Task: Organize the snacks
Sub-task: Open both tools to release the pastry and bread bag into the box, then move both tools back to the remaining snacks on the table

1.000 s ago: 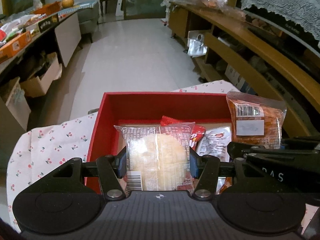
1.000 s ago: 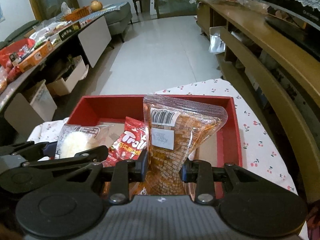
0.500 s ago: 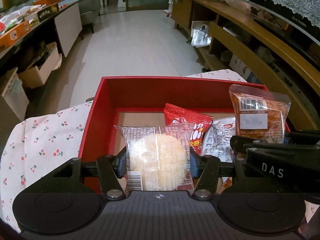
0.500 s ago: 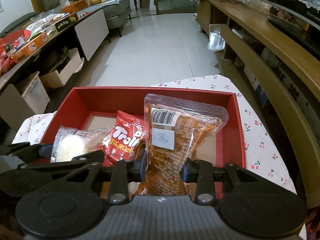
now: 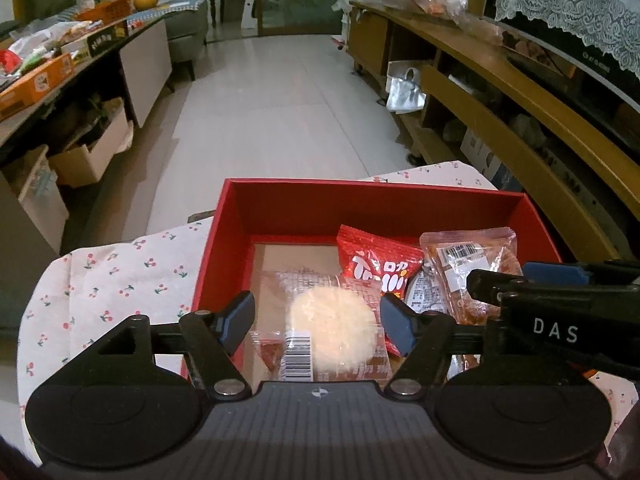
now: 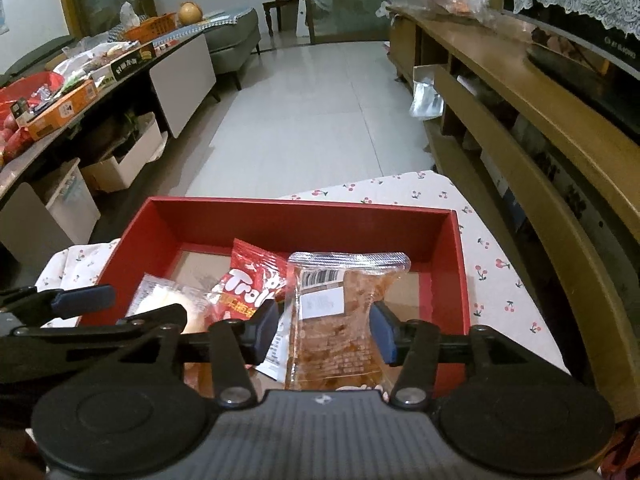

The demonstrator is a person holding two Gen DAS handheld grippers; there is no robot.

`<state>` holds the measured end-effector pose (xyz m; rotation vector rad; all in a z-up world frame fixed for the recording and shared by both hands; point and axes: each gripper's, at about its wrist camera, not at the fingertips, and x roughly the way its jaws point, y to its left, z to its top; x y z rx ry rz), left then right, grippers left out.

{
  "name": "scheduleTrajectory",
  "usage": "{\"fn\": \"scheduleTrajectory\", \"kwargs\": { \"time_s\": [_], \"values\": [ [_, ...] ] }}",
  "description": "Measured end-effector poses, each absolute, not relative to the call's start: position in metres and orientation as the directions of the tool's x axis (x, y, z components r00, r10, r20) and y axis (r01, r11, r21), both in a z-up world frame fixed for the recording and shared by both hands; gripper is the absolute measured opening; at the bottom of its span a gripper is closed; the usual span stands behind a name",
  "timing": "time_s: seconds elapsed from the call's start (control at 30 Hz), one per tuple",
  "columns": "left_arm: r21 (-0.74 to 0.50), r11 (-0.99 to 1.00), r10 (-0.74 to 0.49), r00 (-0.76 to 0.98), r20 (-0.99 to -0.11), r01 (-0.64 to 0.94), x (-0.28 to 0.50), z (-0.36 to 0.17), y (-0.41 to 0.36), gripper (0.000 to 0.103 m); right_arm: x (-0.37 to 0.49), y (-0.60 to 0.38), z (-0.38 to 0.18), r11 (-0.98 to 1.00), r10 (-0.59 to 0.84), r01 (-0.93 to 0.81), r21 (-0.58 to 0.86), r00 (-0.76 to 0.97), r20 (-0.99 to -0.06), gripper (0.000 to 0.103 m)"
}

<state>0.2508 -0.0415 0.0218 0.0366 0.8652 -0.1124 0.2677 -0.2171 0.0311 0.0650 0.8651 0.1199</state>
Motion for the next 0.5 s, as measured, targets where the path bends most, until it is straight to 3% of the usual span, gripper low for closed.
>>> {"fn": "scheduleTrajectory", "kwargs": {
  "time_s": [0.5],
  "values": [
    [-0.008,0.995,-0.073,0.648,-0.758,0.103,0.212,0.037,-0.014,0.081,0.228,-0.213,0.046,0.989,0.149,-0.108,0.104,0.652,-0.744,0.073]
  ]
}}
